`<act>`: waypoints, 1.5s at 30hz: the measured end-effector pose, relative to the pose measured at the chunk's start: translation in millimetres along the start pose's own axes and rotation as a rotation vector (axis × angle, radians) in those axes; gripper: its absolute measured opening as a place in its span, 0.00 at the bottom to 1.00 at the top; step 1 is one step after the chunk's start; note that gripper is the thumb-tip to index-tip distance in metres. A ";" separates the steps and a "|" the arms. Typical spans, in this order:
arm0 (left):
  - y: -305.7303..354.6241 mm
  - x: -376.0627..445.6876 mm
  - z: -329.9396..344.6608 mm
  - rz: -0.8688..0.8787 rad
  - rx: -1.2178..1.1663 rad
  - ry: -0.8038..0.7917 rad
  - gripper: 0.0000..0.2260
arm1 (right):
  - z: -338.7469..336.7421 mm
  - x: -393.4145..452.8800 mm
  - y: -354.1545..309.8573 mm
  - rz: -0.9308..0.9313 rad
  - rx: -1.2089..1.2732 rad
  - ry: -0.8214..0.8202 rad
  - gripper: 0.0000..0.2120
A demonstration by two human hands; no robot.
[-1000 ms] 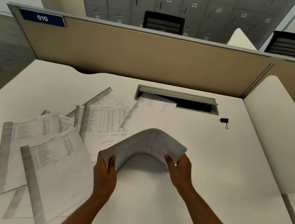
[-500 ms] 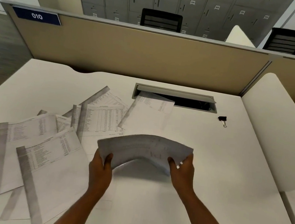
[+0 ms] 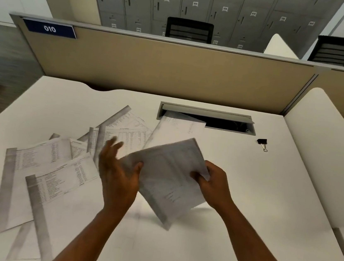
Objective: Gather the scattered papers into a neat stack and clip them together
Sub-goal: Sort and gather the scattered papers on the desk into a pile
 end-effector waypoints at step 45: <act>-21.9 -51.1 58.5 -0.396 -0.350 -0.317 0.15 | -22.5 -50.0 -66.5 -0.618 -0.297 0.389 0.30</act>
Point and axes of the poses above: each hand's wrist, its own x-axis towards the middle knuckle, its own z-axis out of the palm, y = z × x, the point moved 8 cm from there along x, towards the middle knuckle, and after that the axes turned 11 degrees about z, right-handed, at the moved point
